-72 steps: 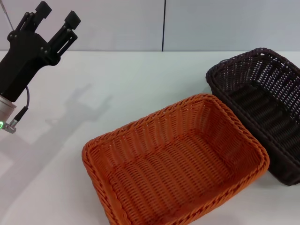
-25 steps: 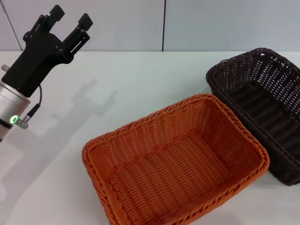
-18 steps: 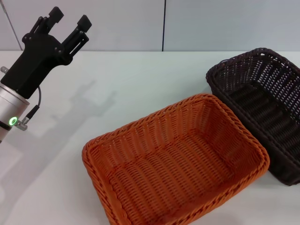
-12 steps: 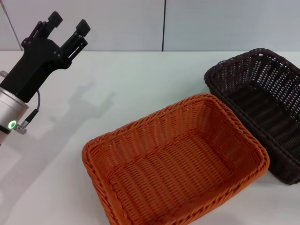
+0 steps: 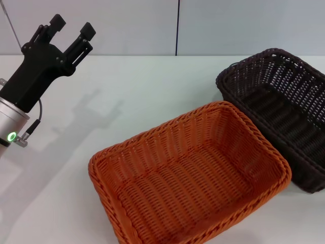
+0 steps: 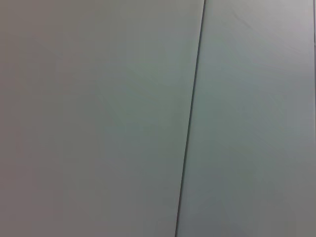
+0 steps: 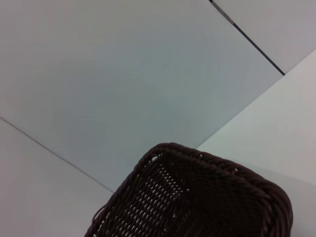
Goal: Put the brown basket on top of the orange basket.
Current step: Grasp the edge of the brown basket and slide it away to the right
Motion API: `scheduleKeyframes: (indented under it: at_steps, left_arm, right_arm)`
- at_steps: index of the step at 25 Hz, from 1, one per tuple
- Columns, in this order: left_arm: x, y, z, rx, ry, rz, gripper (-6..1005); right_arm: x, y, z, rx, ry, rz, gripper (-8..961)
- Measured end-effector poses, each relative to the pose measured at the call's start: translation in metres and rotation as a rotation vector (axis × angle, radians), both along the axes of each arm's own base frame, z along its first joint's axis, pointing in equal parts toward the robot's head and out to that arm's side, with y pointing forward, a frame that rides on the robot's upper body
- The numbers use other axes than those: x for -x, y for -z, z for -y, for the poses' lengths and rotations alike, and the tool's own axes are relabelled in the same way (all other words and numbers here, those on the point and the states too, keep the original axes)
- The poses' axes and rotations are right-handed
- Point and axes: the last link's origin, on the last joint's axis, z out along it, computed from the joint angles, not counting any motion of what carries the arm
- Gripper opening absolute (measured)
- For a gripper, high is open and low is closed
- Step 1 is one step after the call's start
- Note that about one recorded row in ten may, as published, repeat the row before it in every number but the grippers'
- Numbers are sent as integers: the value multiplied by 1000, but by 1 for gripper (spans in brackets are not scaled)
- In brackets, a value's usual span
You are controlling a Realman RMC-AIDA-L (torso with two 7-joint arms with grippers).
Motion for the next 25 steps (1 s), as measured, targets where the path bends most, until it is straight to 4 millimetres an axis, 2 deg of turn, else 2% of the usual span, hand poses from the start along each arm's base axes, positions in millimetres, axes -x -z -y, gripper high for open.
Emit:
scheduleKeyframes:
  at_steps: [11, 20, 23, 25]
  left_arm:
    - [0, 1, 0, 5, -3, 7, 813]
    - [1, 1, 1, 7, -8, 7, 813]
    - [2, 2, 1, 8, -10, 7, 813]
    - [1, 4, 0, 14, -13, 9, 813]
  right_arm:
    - [-2, 7, -29, 51, 21, 62, 775]
    - [-3, 7, -32, 60, 26, 81, 774]
    - [-4, 6, -32, 67, 28, 96, 669]
    - [-5, 6, -32, 67, 29, 100, 639]
